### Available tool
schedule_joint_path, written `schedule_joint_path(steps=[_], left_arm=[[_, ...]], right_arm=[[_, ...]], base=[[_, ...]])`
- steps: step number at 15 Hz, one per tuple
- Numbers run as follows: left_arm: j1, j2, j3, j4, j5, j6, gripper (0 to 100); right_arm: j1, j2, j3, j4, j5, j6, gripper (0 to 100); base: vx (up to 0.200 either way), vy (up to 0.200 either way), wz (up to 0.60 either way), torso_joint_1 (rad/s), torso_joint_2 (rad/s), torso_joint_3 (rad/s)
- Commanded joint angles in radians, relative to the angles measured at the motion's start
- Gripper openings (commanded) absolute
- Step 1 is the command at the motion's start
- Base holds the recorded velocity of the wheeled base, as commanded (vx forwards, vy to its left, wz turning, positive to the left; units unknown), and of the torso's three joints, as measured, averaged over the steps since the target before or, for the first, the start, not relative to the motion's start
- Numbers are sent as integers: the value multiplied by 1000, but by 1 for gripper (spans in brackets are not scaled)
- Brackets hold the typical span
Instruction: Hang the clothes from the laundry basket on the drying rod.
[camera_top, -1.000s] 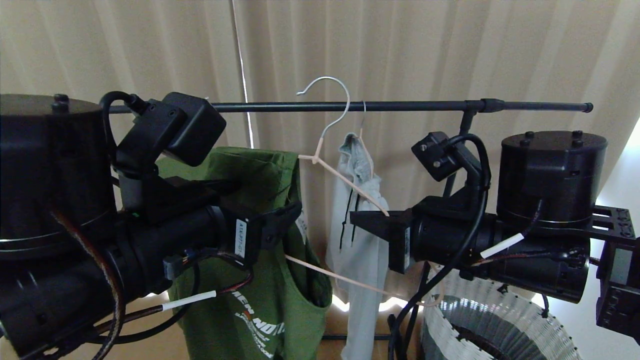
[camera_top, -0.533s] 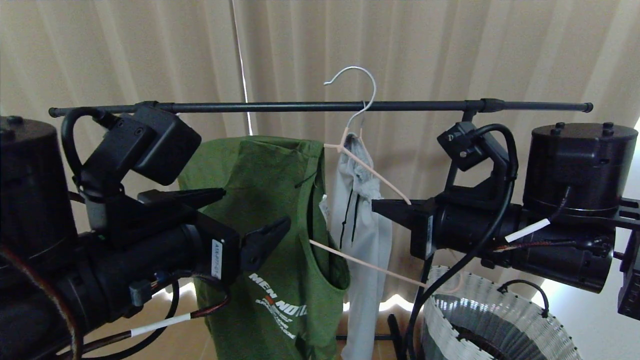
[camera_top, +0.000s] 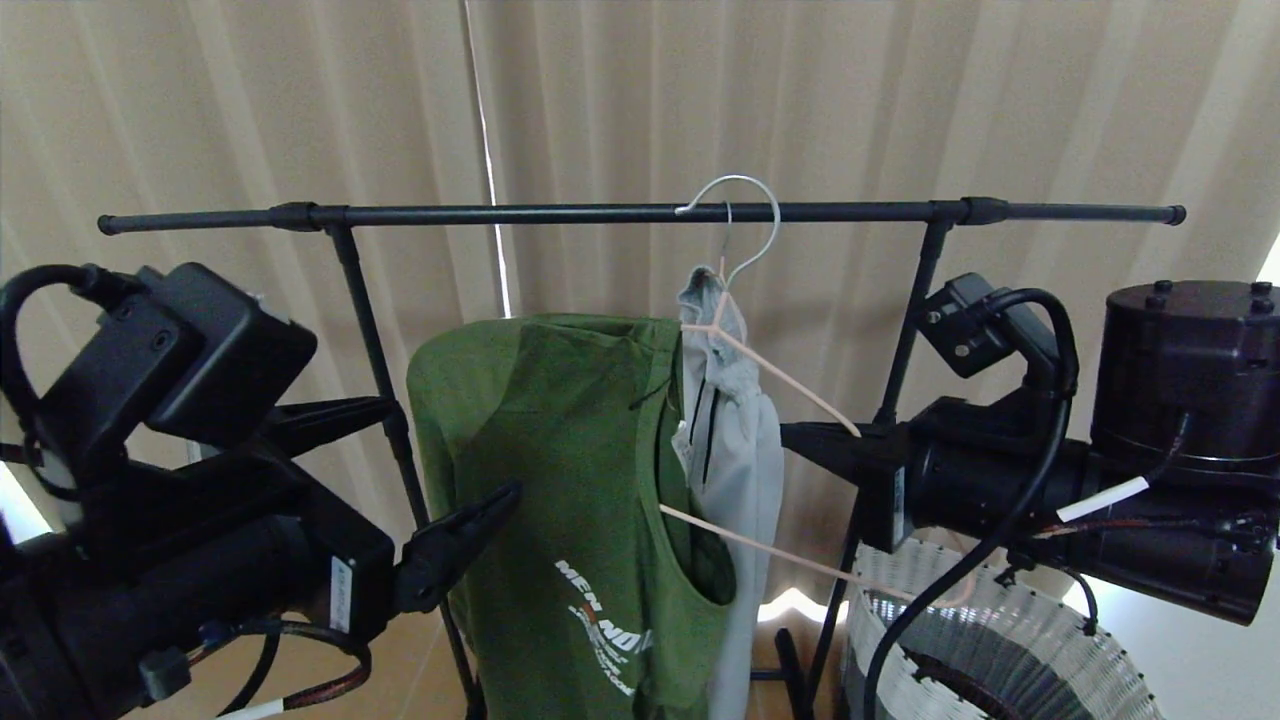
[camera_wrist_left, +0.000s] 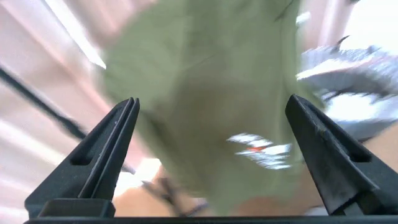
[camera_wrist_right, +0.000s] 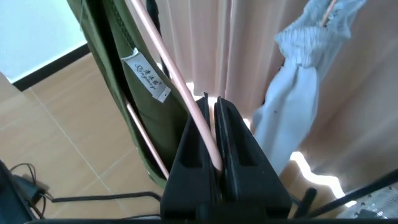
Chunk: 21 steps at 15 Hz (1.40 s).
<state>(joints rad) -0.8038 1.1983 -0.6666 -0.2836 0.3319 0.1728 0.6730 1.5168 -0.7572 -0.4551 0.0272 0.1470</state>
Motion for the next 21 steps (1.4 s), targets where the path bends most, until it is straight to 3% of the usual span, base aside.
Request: schedule_joint_path(steps=[1, 6, 8, 11, 14, 16, 21], left_arm=[[41, -65, 35, -3, -1, 70, 100], [95, -36, 32, -9, -5, 91, 100], [112, -37, 39, -35, -73, 93, 100], [158, -11, -1, -42, -172, 113, 100], [187, 7, -21, -42, -332, 209, 100], [213, 23, -38, -42, -393, 275, 100], [218, 83, -82, -42, -396, 286, 100]], right_arm=[[-3, -43, 41, 1, 0, -6, 0], [-15, -69, 121, 1, 0, -7, 0], [-16, -87, 125, 12, 0, -9, 0], [-29, -107, 177, 0, 2, -89, 0], [-30, -101, 161, -4, 8, -107, 0], [-30, -95, 162, -4, 8, -107, 0], [-30, -70, 150, -45, 10, -112, 0]], base=[[0, 0, 0, 0, 0, 0], [0, 0, 0, 0, 0, 0], [0, 0, 0, 0, 0, 0], [0, 0, 0, 0, 0, 0], [0, 0, 0, 0, 0, 0], [0, 0, 0, 0, 0, 0], [0, 0, 0, 0, 0, 0]])
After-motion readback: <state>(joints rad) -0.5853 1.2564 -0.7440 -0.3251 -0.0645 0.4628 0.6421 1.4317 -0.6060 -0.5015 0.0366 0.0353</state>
